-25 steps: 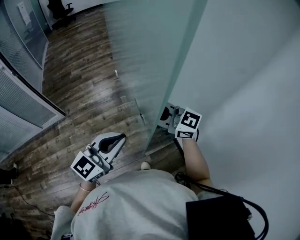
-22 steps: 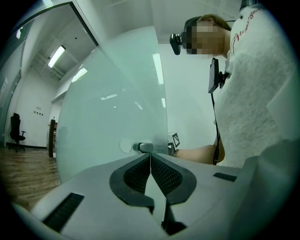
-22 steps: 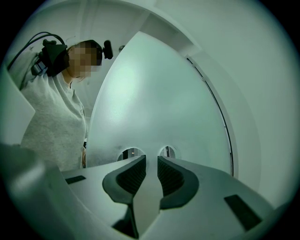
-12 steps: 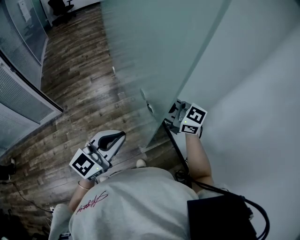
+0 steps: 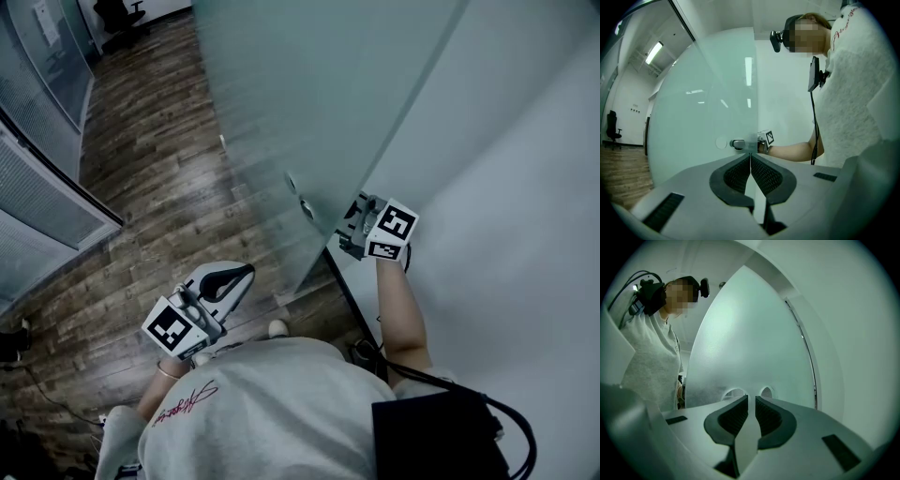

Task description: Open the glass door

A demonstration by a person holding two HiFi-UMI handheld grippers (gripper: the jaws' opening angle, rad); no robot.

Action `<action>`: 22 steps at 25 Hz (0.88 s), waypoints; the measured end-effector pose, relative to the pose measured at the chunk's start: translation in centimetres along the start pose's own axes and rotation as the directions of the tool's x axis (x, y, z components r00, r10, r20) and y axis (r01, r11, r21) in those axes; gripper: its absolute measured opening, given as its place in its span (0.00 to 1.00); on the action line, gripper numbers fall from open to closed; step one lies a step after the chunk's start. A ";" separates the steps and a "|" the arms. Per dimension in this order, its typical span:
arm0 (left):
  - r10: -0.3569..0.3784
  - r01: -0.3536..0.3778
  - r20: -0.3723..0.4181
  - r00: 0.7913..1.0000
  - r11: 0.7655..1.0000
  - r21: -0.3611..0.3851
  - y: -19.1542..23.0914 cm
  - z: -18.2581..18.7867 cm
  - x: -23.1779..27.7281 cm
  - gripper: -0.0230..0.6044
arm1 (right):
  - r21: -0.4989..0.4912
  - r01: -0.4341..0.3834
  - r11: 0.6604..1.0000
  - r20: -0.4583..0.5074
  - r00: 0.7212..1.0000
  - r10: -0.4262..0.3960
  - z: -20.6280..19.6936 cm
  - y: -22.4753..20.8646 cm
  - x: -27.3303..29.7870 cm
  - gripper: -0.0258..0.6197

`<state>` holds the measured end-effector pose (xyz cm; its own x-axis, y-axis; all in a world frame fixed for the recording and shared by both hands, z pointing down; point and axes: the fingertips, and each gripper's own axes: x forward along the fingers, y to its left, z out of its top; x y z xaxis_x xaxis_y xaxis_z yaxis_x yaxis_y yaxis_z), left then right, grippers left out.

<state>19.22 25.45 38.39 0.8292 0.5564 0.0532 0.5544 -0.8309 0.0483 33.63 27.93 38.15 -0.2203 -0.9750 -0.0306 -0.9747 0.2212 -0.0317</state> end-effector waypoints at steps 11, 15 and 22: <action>-0.022 0.022 0.003 1.000 1.000 -0.015 -0.4 -0.5 1.7 0.07 | 0.108 -0.014 0.994 0.114 0.993 0.001 0.6 -2.2 -2.6 0.13; -0.032 0.032 0.001 0.999 0.999 -0.017 -0.5 -0.4 1.5 0.07 | 0.049 0.016 0.999 0.108 0.994 -0.021 0.6 -2.4 -3.0 0.13; -0.036 0.036 0.002 0.999 0.999 -0.014 -0.3 -0.3 1.2 0.07 | -0.073 0.135 0.988 -0.013 0.991 -0.136 0.3 -3.1 -5.2 0.11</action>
<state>20.01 26.34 38.76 0.8089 0.5859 0.0492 0.5828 -0.8100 0.0646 37.79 32.37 38.09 -0.0860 -0.9962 -0.0130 -0.9956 0.0855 0.0379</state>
